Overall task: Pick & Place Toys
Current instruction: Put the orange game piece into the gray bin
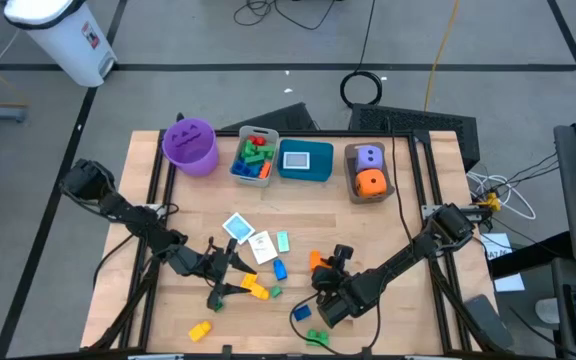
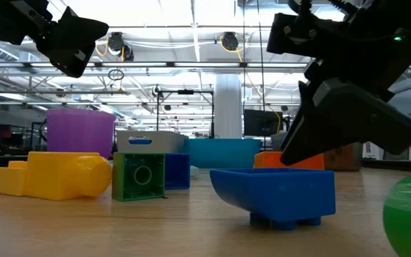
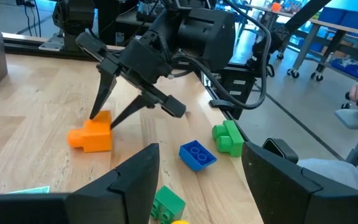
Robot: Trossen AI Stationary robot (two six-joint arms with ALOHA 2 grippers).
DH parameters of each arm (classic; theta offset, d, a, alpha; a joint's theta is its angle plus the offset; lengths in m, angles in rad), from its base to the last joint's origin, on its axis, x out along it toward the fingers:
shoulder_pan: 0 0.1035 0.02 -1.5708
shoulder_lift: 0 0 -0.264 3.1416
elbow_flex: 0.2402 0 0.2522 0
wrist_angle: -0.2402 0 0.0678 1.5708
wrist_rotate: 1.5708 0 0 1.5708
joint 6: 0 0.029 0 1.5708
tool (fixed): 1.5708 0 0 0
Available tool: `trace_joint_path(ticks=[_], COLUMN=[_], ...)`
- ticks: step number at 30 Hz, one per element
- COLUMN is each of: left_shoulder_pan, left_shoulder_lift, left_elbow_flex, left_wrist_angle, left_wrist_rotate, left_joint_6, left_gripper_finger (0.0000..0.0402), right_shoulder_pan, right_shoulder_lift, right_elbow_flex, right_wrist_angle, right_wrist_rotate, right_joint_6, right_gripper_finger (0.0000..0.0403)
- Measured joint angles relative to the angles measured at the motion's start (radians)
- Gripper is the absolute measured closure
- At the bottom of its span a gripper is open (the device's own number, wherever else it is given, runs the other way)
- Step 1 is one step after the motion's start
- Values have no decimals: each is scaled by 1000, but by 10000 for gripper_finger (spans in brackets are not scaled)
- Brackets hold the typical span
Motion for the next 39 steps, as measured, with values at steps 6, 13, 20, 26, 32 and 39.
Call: trace_joint_path(ticks=[6, 13, 20, 26, 32, 39], left_shoulder_pan=[0, 0, 0, 0, 0, 5], left_shoulder_lift=[0, 0, 0, 0, 0, 0], left_elbow_flex=[0, 0, 0, 0, 0, 0], left_wrist_angle=[0, 0, 0, 0, 1, 36], left_wrist_rotate=[0, 0, 0, 0, 0, -2], left_joint_6=[-1, -1, -1, 0, 0, 5], left_gripper_finger=[165, 165, 165, 165, 165, 165], right_shoulder_pan=[-15, -17, -17, -16, -16, -19], right_shoulder_lift=[0, -1, -2, -2, -9, -26], right_elbow_flex=[0, 0, 0, 0, 0, -1], right_wrist_angle=[0, -1, -1, 0, 6, 46], right_wrist_rotate=[3, 20, 52, 56, 82, 94], right_joint_6=[-1, -37, -37, -41, -49, -95], right_gripper_finger=[343, 396, 400, 402, 402, 403])
